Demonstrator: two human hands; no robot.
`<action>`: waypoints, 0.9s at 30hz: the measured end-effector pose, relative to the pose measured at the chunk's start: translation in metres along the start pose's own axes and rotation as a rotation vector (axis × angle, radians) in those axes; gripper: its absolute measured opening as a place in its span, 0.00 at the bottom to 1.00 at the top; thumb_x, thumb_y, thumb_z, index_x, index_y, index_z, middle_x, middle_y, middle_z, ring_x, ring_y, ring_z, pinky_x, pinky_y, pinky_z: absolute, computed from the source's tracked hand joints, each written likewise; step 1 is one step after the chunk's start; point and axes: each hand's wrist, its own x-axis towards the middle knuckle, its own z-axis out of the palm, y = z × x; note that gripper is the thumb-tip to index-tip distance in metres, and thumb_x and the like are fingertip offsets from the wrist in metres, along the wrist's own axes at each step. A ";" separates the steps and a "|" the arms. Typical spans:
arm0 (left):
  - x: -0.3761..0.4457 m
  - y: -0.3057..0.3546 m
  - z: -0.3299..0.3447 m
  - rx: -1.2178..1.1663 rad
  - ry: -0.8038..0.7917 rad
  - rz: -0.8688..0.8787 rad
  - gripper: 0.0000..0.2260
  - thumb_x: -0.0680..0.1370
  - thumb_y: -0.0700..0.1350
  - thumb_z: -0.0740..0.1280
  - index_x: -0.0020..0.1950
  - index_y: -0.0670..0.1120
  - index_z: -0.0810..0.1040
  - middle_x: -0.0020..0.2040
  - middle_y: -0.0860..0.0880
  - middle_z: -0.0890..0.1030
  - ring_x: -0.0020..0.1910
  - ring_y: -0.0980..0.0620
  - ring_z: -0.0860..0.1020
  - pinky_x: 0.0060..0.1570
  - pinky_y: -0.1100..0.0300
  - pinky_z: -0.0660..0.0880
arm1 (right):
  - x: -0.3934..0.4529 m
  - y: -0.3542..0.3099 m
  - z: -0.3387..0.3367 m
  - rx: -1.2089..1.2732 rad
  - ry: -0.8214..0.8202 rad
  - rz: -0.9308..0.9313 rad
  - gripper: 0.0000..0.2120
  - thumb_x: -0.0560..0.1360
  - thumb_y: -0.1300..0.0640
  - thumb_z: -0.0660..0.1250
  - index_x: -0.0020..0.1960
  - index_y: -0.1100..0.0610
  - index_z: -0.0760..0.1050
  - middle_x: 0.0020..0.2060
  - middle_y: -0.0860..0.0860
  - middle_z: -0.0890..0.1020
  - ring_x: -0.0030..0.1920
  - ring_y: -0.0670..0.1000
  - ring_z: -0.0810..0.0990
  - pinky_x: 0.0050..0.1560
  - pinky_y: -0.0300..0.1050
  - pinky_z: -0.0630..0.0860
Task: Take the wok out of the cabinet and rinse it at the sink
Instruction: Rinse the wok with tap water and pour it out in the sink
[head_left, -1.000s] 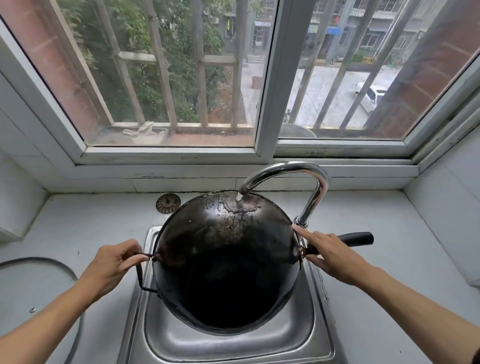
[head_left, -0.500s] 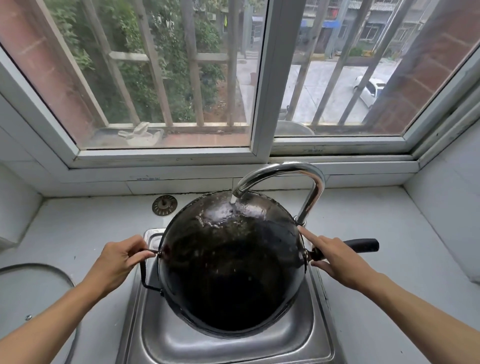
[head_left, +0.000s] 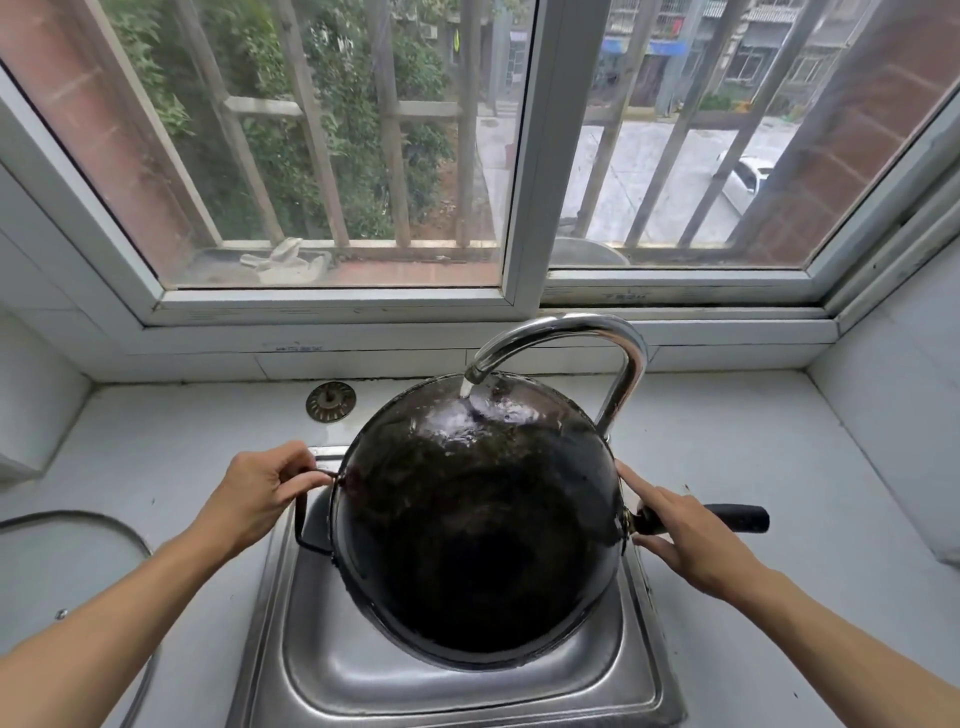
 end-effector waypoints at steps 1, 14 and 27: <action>0.003 0.003 0.000 0.002 0.005 0.010 0.09 0.71 0.45 0.75 0.36 0.52 0.76 0.31 0.52 0.79 0.29 0.57 0.73 0.31 0.66 0.68 | -0.002 0.000 0.000 0.014 0.002 0.007 0.47 0.75 0.52 0.71 0.75 0.33 0.39 0.43 0.44 0.75 0.42 0.50 0.73 0.49 0.47 0.74; 0.025 0.027 0.009 0.035 -0.020 0.047 0.09 0.72 0.48 0.75 0.39 0.47 0.76 0.29 0.47 0.76 0.29 0.52 0.69 0.31 0.63 0.66 | -0.032 0.001 0.013 0.167 0.023 0.095 0.46 0.74 0.55 0.72 0.74 0.29 0.43 0.43 0.44 0.77 0.44 0.49 0.77 0.52 0.49 0.77; 0.017 0.006 0.012 -0.037 0.064 -0.053 0.06 0.73 0.45 0.74 0.41 0.51 0.78 0.35 0.49 0.81 0.35 0.50 0.80 0.35 0.66 0.73 | -0.014 -0.012 -0.018 0.047 0.003 0.029 0.48 0.73 0.54 0.73 0.75 0.30 0.42 0.42 0.42 0.77 0.43 0.49 0.77 0.51 0.48 0.77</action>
